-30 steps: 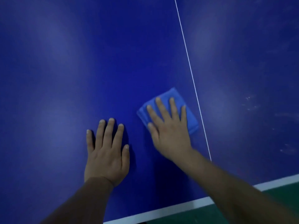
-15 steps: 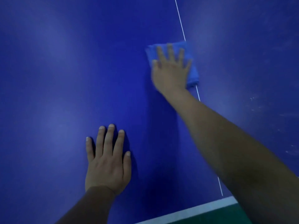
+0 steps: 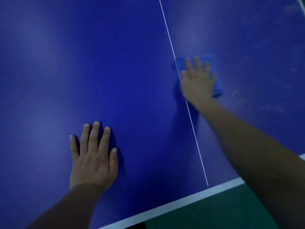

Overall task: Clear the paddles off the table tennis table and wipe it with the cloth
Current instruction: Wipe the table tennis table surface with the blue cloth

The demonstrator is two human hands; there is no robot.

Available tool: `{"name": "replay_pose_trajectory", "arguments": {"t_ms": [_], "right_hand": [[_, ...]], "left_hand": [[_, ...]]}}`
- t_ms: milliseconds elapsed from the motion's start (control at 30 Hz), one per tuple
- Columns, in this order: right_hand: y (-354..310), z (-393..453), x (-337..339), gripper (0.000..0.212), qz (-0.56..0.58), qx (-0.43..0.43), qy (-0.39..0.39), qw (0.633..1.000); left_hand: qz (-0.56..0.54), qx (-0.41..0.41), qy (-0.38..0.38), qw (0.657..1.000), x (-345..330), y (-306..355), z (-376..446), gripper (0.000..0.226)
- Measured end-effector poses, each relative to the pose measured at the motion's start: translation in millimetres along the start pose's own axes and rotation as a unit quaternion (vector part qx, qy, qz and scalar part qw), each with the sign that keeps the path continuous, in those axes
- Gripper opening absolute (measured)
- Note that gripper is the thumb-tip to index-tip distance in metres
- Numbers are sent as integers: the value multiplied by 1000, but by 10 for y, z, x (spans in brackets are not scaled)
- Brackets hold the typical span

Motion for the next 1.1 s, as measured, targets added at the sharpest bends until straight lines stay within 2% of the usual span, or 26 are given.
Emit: {"name": "replay_pose_trajectory", "arguments": {"t_ms": [67,100,133,167,233,267,300,333,367,400,433,467,500,567,633,667,700,767,833,900,933,1000,1067,1100], "right_hand": [[813,233,43,57,59,-163,-43,984],[970,255,53,57,93,-211,-62,971],[933,195,50,57,95,-212,-65,970],[762,55,25,57,71,-163,-54,983],[299,-493,-5,55,34,53,-26,998],[145,-887,-35,55,28,199,-28,979],[155,-1304,-79,53,16,334,-36,942],[310,-1582,-107,52,4,433,-46,900],[529,-1655,-92,52,-5,492,-58,869],[715,-1575,-55,51,-18,515,-65,854],[835,-1390,-23,52,-31,511,-58,857],[896,-1133,-5,53,-34,480,-47,875],[917,-836,17,54,-23,414,-40,909],[957,-270,42,58,18,223,-49,974],[912,-80,59,63,51,65,-66,994],[872,-178,33,63,48,37,-73,996],[861,-395,5,62,34,44,-61,997],[942,-1206,-47,57,6,163,-42,986],[1263,-2172,-82,53,-6,301,-70,951],[1636,-2503,-51,54,-20,364,-113,924],[1701,-2404,-22,54,-19,358,-135,924],[1643,-1905,-14,57,4,271,-118,955],[1444,-1263,-18,62,55,95,-114,987],[1317,-1002,-24,61,70,19,-115,991]], "left_hand": [[0,1,-1,1000,-6,-9,7,64],[-1,1,-2,1000,-5,-7,5,64],[-4,1,-1,1000,-1,-5,7,64],[-4,3,0,1000,7,-5,9,64],[-1,4,-2,1000,10,3,18,64],[-3,4,-3,1000,7,8,18,64],[-3,3,-3,1000,5,9,18,64],[-3,3,-2,1000,5,8,14,64],[-3,2,-2,1000,3,8,17,64],[-3,2,-2,1000,3,7,12,64],[-4,4,-2,1000,7,8,5,64],[-5,6,-2,1000,10,9,5,64],[-5,7,-2,1000,10,11,6,64],[-5,7,-6,1000,8,14,5,64],[-9,8,-5,1000,7,6,-6,64],[-9,8,-2,1000,6,4,-11,64],[-9,7,-1,1000,3,7,-13,63],[-14,6,2,1000,-7,4,-10,63],[-15,8,4,1000,-13,-6,1,63],[-12,6,2,1000,-19,1,7,63],[-13,6,2,1000,-18,3,11,63],[-15,5,3,1000,-15,9,11,64],[-18,8,2,1000,-11,6,4,64],[-19,7,3,1000,-8,8,6,64]]}}
Point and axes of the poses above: each hand's wrist, its own z-axis towards the middle knuckle, its own x-axis out of the back of the hand, y = z × x, the point moved 5 cm from there along z, towards the middle knuckle, and after that the axes turned 12 degrees about -x, right-handed, at the moved point
